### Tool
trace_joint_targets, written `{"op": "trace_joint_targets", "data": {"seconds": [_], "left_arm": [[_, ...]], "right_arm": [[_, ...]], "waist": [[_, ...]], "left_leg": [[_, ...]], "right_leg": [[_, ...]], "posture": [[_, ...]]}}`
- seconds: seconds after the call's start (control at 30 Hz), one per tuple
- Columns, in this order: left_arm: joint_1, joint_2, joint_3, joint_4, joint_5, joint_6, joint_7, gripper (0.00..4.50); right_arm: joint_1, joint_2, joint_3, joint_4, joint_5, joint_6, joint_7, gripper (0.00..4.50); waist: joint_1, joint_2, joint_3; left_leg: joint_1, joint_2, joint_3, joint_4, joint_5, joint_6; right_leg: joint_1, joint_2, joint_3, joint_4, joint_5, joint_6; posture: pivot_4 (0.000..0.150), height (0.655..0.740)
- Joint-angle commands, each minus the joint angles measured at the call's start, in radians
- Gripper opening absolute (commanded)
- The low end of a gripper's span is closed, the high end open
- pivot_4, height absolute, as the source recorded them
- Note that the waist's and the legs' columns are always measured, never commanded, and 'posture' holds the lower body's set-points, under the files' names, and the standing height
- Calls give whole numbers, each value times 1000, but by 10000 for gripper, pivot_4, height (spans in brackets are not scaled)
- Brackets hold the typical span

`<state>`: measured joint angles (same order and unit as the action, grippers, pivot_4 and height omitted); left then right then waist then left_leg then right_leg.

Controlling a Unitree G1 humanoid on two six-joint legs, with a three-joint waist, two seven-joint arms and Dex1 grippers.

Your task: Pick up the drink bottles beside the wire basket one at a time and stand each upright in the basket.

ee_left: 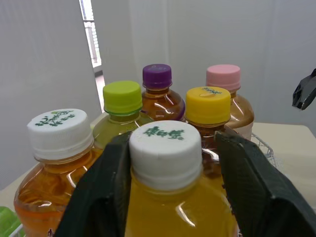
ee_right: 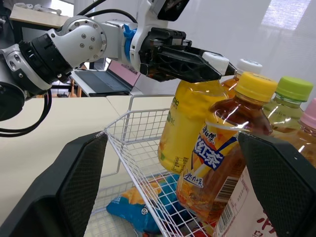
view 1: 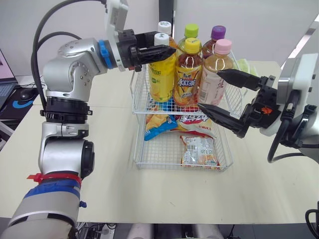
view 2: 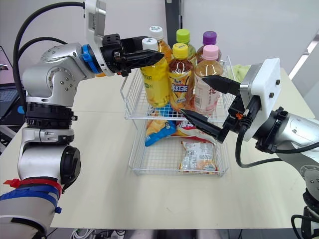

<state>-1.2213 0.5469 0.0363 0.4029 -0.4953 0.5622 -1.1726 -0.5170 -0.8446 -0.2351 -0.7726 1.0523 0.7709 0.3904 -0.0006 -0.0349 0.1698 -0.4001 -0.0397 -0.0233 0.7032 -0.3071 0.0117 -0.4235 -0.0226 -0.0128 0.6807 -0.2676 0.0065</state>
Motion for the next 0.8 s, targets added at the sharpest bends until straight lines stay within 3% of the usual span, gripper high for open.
{"op": "trace_joint_targets", "data": {"seconds": [0.03,0.1,0.3,0.4,0.53,0.8], "left_arm": [[-28,16,45,-10,-20,-1,0,38462],[-31,32,62,-18,-34,16,-1,44883],[-16,163,114,5,-31,36,-31,44883],[6,245,122,72,20,-23,-30,44883],[79,299,177,175,55,-132,18,44883],[424,281,303,167,108,-324,223,44883]], "right_arm": [[5,-15,-37,-19,12,-15,-3,45000],[6,-18,-36,-17,12,-17,3,45000],[-10,-20,-46,2,14,-25,4,45000],[-36,-159,-210,190,19,-9,154,45000],[50,-269,-341,397,-96,-70,323,45000],[259,-245,-377,801,-398,-344,494,45000]], "waist": [[0,0,0],[0,0,0],[-3,0,0],[-1,3,1],[13,1,0],[16,1,0]], "left_leg": [[0,0,0,0,0,0],[0,0,0,0,0,0],[0,0,0,0,0,0],[0,0,0,0,0,0],[2,0,1,0,-1,3],[2,0,2,2,-1,2]], "right_leg": [[0,0,0,0,0,0],[0,0,0,0,0,0],[0,0,0,0,0,0],[0,0,0,0,0,0],[3,0,0,-1,0,0],[2,0,1,1,0,0]], "posture": [[1500,7400],[1500,7400],[1500,7400],[1500,7400],[1500,7400],[1500,7400]]}}
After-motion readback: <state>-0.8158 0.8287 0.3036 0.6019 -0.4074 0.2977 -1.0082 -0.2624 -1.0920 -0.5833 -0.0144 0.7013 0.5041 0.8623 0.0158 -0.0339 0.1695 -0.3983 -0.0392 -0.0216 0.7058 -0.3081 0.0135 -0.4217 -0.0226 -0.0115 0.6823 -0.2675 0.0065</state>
